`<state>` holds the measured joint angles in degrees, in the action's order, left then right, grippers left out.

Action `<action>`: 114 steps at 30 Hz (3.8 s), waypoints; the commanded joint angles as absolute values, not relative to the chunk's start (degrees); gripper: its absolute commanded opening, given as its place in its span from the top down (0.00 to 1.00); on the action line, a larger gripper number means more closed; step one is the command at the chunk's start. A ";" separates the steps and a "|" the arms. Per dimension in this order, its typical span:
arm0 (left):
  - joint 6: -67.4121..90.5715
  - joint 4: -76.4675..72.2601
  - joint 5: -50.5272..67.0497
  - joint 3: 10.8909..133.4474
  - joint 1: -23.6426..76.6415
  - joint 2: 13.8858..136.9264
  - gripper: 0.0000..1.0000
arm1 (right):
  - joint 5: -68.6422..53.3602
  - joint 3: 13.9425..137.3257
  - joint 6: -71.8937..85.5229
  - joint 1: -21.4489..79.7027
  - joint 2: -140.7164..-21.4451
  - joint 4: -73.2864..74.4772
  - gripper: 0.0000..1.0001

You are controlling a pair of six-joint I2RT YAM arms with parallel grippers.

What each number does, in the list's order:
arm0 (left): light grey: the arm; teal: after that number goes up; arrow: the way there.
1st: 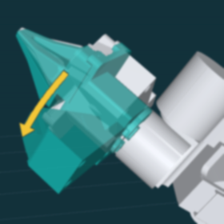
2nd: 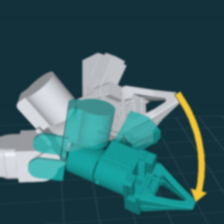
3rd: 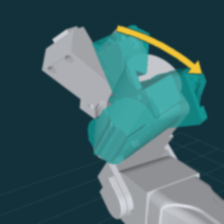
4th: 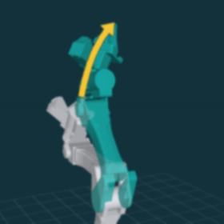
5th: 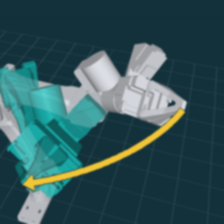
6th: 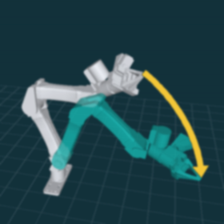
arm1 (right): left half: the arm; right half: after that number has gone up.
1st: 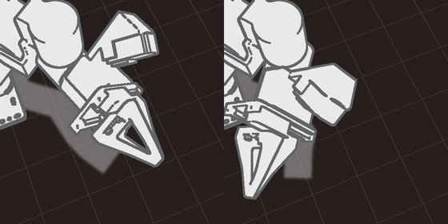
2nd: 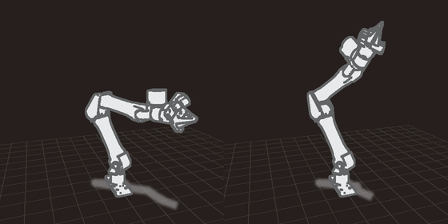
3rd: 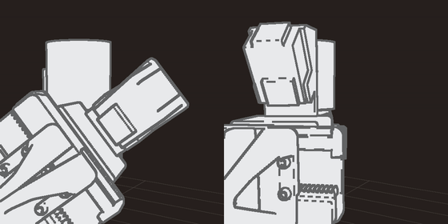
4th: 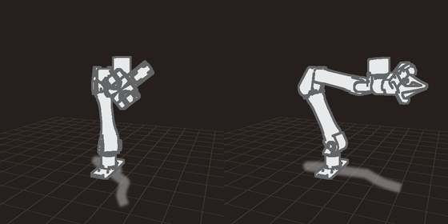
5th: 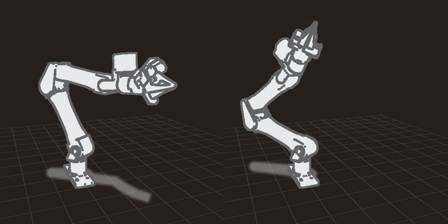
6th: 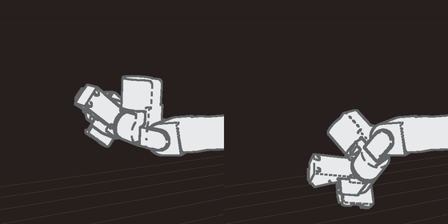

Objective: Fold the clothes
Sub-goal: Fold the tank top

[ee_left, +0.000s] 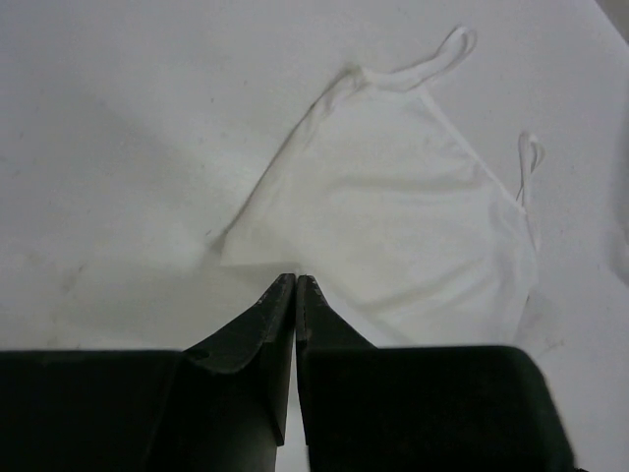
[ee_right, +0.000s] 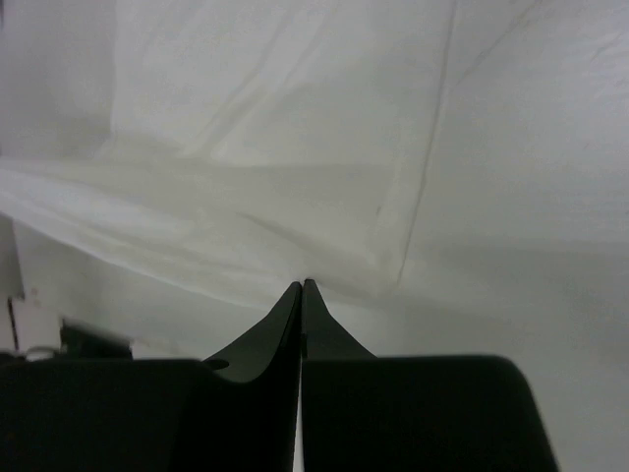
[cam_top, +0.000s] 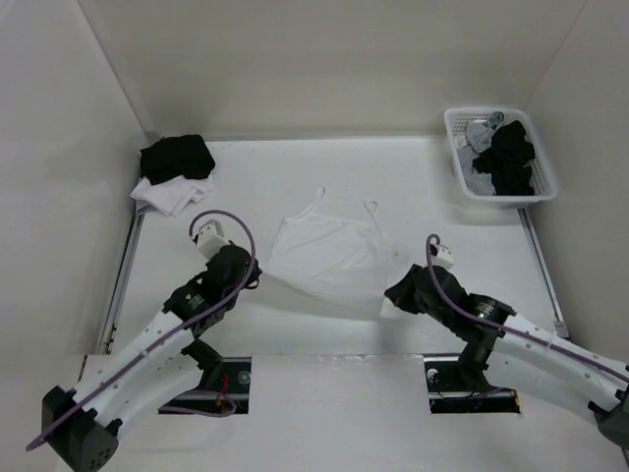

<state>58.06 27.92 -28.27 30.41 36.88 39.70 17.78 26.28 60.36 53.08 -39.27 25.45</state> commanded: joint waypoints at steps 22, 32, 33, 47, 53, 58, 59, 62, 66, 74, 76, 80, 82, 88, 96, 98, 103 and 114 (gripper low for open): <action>46.23 -10.28 -21.80 63.27 23.25 102.47 0.91 | 3.07 46.04 43.86 14.90 -84.45 -8.69 0.97; 47.54 -16.69 -20.13 45.13 23.86 88.27 0.64 | 5.70 41.60 44.73 16.82 -82.29 -12.47 0.56; 47.81 -17.05 -19.87 41.35 24.64 85.46 0.64 | 6.50 38.01 44.91 18.22 -79.05 -13.09 0.61; 48.25 -20.03 -4.84 22.41 21.22 74.08 0.58 | 14.94 17.49 56.78 32.83 -54.32 0.00 0.57; 48.60 -21.62 -5.36 22.85 21.58 76.73 0.60 | 13.27 18.81 56.25 32.30 -58.79 -1.14 0.54; 48.60 -22.14 -5.36 22.67 21.05 77.96 0.63 | 12.48 19.16 56.07 31.95 -61.43 -3.60 0.54; 48.60 -22.32 -5.19 22.68 21.05 78.31 0.63 | 12.39 19.25 56.07 31.95 -61.87 -3.95 0.54; 48.69 -23.37 -5.01 23.03 21.14 80.06 0.63 | 12.13 19.42 56.07 31.95 -63.01 -4.48 0.56; 49.04 -25.40 -4.31 23.47 21.14 83.05 0.68 | 11.95 20.04 56.07 32.12 -64.16 -4.48 0.57; 49.92 -27.86 -4.75 23.64 20.87 84.55 0.82 | 11.78 21.00 56.25 32.12 -66.35 -4.66 0.59; 50.01 -28.82 -4.83 23.47 20.87 84.29 0.84 | 11.52 21.27 56.34 32.12 -67.58 -5.36 0.62; 50.01 -29.35 -5.18 23.29 20.70 83.76 0.88 | 11.07 21.18 56.60 31.51 -69.78 -7.90 0.71; 49.75 -29.71 -5.27 23.20 20.70 83.67 0.89 | 11.07 21.01 56.60 31.33 -70.22 -8.96 0.75; 49.92 -29.97 -5.27 22.41 20.61 80.96 0.96 | 11.60 21.01 56.16 31.33 -70.14 -10.37 0.89; 49.57 -17.87 -5.10 21.88 20.43 61.82 0.98 | 15.46 23.54 53.18 34.13 -52.59 1.55 0.94; 49.39 -11.72 -4.84 22.85 20.17 54.35 0.98 | 17.04 25.92 51.86 35.89 -45.91 8.32 0.94; 47.91 7.34 -5.36 30.13 20.61 35.81 0.99 | 20.47 34.35 50.10 41.43 -31.84 26.25 0.95; 45.53 31.64 -6.59 43.96 20.61 22.50 0.98 | 29.44 47.29 55.02 62.00 -26.01 43.16 0.94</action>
